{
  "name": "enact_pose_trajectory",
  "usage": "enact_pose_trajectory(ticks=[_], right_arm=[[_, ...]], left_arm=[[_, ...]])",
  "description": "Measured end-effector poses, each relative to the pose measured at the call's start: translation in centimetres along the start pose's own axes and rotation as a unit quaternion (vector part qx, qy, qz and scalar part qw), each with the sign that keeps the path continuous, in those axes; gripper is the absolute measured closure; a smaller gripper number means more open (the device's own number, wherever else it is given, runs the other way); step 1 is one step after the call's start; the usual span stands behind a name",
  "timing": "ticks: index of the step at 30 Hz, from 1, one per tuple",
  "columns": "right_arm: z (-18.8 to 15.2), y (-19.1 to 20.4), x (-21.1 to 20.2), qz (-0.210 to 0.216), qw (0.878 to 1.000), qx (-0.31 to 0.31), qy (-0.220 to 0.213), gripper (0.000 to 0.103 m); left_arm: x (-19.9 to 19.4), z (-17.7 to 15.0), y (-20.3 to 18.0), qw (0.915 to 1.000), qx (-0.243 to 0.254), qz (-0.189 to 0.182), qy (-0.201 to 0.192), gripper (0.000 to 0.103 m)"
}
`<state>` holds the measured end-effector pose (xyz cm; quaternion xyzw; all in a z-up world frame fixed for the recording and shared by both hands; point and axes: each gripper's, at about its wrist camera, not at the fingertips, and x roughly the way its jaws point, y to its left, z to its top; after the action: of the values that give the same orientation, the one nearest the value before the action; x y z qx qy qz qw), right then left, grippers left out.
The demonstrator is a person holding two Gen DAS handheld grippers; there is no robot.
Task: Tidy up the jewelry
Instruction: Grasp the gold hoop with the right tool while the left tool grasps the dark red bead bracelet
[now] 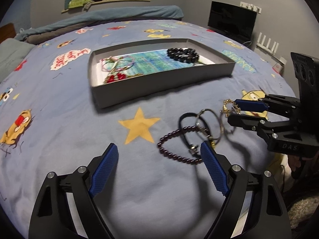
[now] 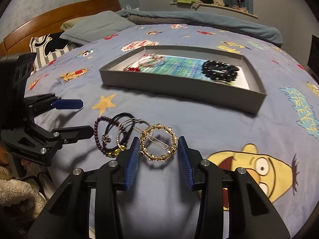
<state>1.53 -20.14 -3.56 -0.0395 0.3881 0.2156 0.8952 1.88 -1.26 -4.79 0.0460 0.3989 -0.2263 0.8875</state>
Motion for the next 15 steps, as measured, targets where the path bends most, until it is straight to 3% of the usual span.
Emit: enact_pose_trajectory(ticks=[4,6,12,15], right_arm=[[-0.1,-0.8,-0.7,-0.006,1.000,0.007,0.000,0.064],[-0.3,-1.2,-0.8,-0.008,1.000,0.010,0.000,0.064],[-0.5,-1.7,-1.1,-0.010,1.000,0.014,-0.001,0.064],[-0.5,-1.8,-1.0,-0.009,1.000,0.016,-0.002,0.064]], left_arm=[[0.1,0.4,-1.2,0.9995,0.018,-0.023,-0.006,0.030],[0.6,0.5,-1.5,0.9995,0.028,-0.016,0.003,0.038],[1.1,0.6,-0.5,0.9997,-0.001,-0.021,0.012,0.056],[1.9,0.5,-0.4,0.9994,0.001,-0.013,0.033,0.077]])
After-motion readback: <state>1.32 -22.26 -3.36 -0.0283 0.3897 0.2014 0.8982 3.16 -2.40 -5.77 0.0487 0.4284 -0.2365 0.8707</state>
